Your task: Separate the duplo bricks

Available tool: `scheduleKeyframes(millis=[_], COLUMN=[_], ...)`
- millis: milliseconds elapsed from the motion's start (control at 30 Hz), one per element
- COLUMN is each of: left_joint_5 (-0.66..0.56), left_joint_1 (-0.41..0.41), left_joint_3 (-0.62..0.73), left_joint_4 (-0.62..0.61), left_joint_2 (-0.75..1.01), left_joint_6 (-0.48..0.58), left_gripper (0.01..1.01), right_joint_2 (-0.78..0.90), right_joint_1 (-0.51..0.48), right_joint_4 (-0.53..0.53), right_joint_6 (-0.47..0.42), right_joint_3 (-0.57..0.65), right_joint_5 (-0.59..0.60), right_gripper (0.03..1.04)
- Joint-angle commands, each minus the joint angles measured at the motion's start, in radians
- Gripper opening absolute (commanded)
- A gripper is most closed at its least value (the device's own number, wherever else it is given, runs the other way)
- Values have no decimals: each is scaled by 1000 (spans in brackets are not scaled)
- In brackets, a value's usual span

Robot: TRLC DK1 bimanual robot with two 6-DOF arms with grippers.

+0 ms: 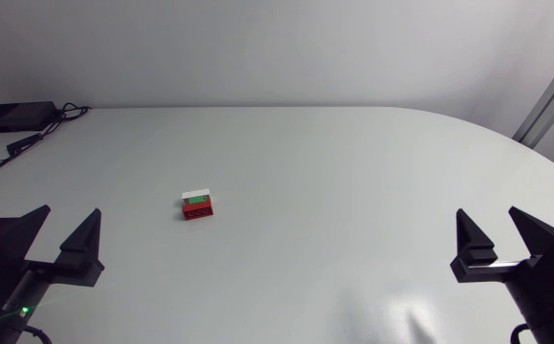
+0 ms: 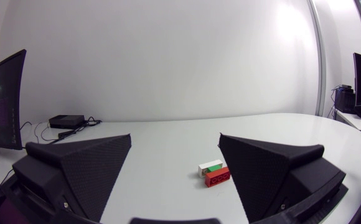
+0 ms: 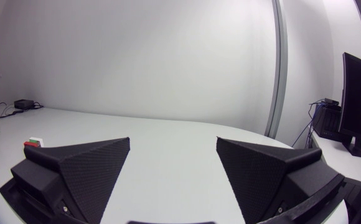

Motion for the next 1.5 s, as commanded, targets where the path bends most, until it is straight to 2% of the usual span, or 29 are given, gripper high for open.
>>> scheduleKeyframes(millis=[0, 733, 967, 1133, 1333, 1467], left_joint_5=[8, 7, -7, -6, 0, 8], left_joint_1=[-7, -5, 18, 3, -14, -88], left_joint_3=[-21, -21, 99, 251, 473, 584], left_joint_4=[-3, -5, -35, -60, -146, -160], left_joint_2=[-15, -19, -10, 186, 522, 723], left_joint_6=[-13, -11, -5, -16, -17, -43], left_gripper=[985, 985, 984, 982, 982, 970], right_joint_2=[-7, -10, -9, 62, 355, 551], right_joint_1=[10, 15, 55, 109, 118, 124], right_joint_4=[-19, -12, -42, -50, -50, -82], right_joint_6=[22, 22, 22, 23, 37, 55], right_joint_3=[-37, -38, 44, 152, 336, 439], right_joint_5=[-7, -7, -7, 7, 5, -12], right_gripper=[1003, 1003, 1003, 1003, 1003, 1003])
